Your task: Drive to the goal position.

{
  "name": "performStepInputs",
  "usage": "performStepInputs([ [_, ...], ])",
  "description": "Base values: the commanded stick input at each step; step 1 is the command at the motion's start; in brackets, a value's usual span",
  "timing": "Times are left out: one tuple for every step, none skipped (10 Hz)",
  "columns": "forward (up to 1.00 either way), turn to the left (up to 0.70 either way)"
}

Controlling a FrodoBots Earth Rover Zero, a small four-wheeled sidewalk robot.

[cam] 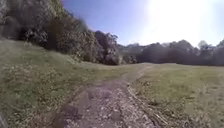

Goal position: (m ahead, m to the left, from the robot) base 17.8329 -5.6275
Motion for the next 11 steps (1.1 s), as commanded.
performStepInputs([
  [0.70,0.00],
  [0.70,0.00],
  [0.70,0.00],
  [0.70,0.00],
  [0.70,0.00],
  [0.70,0.00],
  [0.70,0.00],
  [0.70,0.00],
  [0.70,0.00],
  [0.70,0.00],
  [0.70,0.00],
])
